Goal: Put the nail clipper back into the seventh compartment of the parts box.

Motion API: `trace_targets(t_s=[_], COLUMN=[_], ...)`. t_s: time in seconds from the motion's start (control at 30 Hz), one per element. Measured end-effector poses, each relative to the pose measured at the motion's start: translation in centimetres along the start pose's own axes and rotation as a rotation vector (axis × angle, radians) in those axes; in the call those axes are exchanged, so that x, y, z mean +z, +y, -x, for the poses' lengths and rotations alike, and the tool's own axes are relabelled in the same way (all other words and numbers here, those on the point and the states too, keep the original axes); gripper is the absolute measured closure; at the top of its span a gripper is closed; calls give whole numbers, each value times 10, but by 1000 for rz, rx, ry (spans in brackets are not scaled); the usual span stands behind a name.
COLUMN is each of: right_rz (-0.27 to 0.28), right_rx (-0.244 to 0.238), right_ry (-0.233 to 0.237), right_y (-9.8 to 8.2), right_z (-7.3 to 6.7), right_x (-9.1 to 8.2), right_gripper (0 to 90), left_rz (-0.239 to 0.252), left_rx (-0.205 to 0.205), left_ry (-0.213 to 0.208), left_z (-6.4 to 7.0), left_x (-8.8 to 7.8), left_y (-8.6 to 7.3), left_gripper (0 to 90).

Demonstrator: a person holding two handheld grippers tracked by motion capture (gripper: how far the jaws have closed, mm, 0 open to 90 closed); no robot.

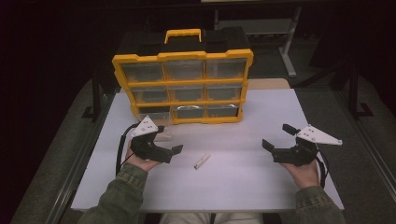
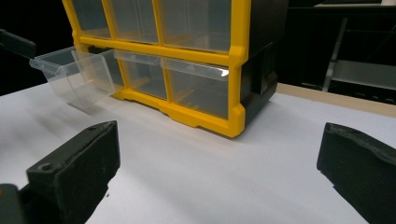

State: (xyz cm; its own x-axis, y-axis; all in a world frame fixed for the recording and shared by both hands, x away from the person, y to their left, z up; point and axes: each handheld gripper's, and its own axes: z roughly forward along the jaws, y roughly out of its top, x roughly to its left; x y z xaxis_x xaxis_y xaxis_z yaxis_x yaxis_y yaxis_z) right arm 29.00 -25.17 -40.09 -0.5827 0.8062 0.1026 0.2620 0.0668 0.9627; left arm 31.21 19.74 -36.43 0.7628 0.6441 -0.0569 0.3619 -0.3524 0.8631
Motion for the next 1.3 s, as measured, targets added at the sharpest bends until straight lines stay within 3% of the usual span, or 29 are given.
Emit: trace_targets(t_s=[0.63,1.3], right_rz=[1,2], right_rx=[1,-8], right_ry=[4,12], right_y=[0,0], right_z=[0,-2], right_x=[-1,-1], right_gripper=[0,0], left_rz=[-97,-208], left_rx=[1,-3], left_ry=[-51,-71], left_z=[12,21], left_x=[27,58], left_y=[6,10], left_gripper=[0,0])
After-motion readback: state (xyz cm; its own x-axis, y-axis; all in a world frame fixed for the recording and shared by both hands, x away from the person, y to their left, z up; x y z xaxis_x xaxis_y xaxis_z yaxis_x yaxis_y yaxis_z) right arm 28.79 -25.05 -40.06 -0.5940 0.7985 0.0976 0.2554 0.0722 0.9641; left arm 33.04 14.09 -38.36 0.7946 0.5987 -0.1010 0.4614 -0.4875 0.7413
